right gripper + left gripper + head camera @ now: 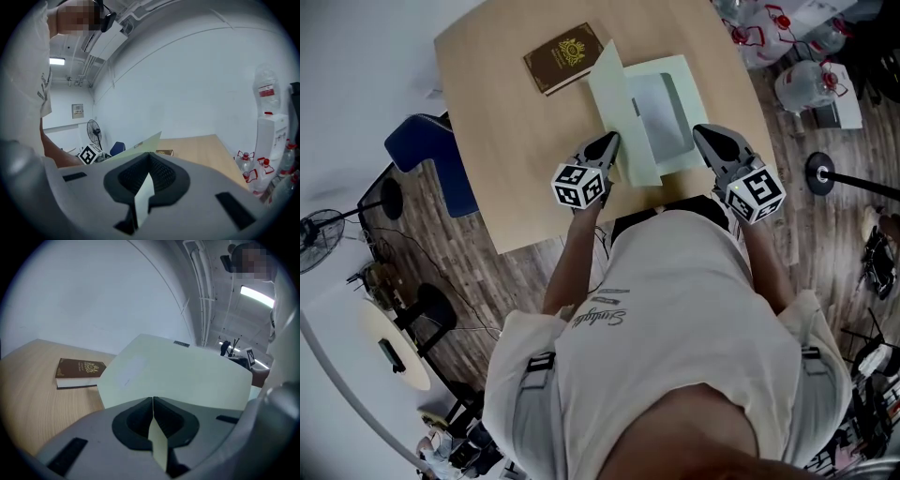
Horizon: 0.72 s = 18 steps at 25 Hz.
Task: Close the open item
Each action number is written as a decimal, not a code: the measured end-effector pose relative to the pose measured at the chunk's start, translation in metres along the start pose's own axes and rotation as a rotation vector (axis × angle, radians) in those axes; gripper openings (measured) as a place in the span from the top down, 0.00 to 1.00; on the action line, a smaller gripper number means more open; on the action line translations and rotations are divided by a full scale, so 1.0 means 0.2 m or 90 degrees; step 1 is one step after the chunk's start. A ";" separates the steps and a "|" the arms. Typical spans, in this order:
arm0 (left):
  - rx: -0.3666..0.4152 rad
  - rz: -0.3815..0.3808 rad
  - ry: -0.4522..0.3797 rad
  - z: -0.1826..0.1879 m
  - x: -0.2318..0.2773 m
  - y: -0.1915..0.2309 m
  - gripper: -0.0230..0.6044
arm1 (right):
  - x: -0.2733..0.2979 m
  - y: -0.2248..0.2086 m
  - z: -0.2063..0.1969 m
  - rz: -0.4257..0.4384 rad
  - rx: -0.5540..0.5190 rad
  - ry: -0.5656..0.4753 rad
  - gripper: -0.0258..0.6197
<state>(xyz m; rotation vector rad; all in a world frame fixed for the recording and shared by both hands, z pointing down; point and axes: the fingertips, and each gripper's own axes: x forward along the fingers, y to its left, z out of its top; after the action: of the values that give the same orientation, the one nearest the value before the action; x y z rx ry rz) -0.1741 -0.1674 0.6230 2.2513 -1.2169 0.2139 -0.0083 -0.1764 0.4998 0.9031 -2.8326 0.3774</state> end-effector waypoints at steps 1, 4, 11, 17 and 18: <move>0.002 0.001 0.004 0.00 0.02 -0.01 0.94 | 0.00 -0.01 0.00 0.001 0.002 -0.002 0.97; 0.005 0.002 0.015 -0.01 0.06 -0.03 0.94 | -0.03 -0.05 0.00 0.004 0.005 -0.005 0.97; 0.024 0.000 0.047 -0.03 0.18 -0.10 0.94 | -0.10 -0.17 -0.05 -0.011 0.020 -0.010 0.97; 0.036 0.003 0.078 -0.07 0.24 -0.13 0.94 | -0.15 -0.25 -0.10 -0.025 0.024 -0.010 0.97; 0.039 0.004 0.083 -0.07 0.25 -0.14 0.94 | -0.16 -0.26 -0.12 -0.028 0.026 -0.008 0.97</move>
<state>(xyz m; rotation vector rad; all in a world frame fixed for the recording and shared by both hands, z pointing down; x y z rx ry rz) -0.1207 -0.1843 0.6436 2.2484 -1.1628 0.3983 0.0494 -0.1939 0.5259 0.9769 -2.8211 0.4274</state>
